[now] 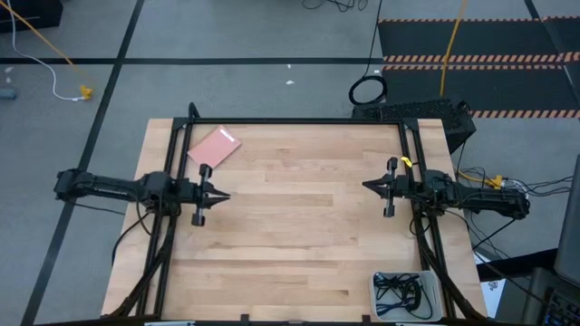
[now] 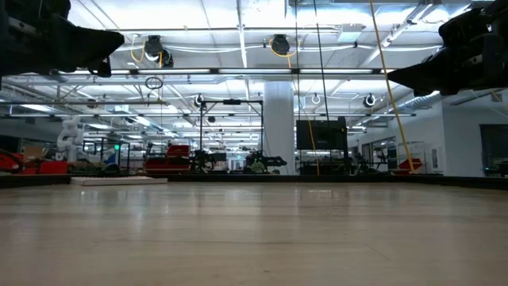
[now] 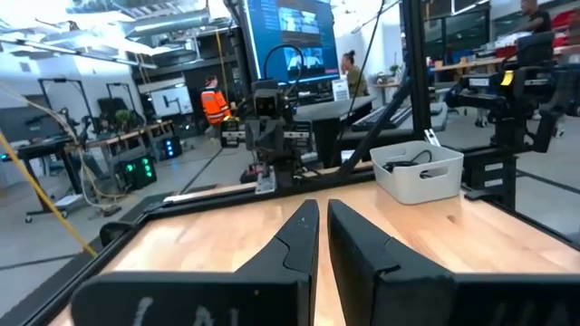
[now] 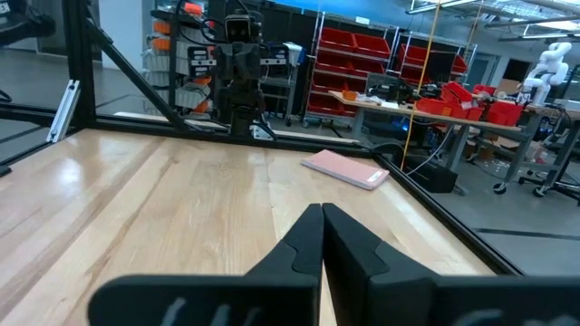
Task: Pick and place USB-C Cables
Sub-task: Return to Home Position
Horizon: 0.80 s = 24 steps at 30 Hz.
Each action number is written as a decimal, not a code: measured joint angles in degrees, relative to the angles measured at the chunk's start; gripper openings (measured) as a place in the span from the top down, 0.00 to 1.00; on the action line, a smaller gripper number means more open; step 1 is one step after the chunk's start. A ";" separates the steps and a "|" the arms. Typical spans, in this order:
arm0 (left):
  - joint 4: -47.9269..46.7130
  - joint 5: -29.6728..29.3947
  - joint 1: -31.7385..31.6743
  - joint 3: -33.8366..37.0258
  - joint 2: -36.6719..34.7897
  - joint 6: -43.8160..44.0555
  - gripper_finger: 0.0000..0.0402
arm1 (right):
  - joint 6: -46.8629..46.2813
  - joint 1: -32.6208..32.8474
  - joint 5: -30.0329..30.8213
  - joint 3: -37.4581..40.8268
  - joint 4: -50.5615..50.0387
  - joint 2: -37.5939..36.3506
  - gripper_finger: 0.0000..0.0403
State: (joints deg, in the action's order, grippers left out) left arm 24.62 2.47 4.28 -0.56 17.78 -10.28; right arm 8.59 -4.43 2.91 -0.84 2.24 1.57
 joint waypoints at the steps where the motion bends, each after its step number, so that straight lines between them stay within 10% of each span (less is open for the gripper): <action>1: -0.82 0.74 -0.39 0.00 -0.84 -0.02 0.92 | -0.01 0.00 0.01 0.00 0.00 -0.01 1.00; 24: -14.99 10.28 -9.12 -0.02 -17.62 -1.07 0.92 | 0.00 0.02 0.00 0.00 0.02 0.01 1.00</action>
State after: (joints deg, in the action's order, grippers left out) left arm 9.64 12.75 -4.84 -0.58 0.16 -11.35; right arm 8.59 -4.40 2.91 -0.84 2.26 1.58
